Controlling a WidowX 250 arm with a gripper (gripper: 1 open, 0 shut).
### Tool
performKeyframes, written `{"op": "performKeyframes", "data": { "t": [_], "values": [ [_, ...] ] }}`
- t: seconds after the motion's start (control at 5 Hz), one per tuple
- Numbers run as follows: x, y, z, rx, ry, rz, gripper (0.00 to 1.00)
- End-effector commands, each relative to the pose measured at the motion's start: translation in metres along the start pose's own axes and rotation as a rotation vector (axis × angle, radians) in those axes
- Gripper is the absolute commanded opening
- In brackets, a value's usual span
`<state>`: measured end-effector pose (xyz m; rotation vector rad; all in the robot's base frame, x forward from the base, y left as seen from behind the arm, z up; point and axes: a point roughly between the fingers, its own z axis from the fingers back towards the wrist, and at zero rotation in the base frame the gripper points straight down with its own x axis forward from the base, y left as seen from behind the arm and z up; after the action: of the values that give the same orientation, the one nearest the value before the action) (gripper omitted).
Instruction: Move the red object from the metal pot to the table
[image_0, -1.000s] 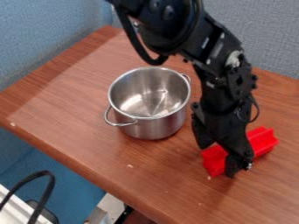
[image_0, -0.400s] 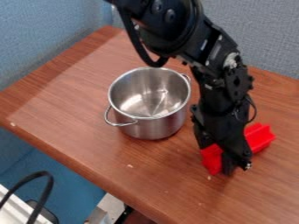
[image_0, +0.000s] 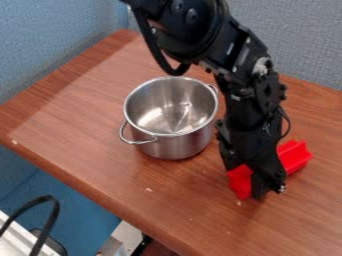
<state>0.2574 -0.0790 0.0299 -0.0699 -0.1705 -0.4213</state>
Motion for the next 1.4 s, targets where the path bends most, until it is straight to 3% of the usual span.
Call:
{"op": "performKeyframes", "data": {
  "t": [0.0,1.2],
  "values": [
    [0.002,0.005,0.006,-0.004,-0.017,0.026,0.0],
    [0.003,0.007,0.023,-0.008,-0.024,0.047,0.0]
  ]
}}
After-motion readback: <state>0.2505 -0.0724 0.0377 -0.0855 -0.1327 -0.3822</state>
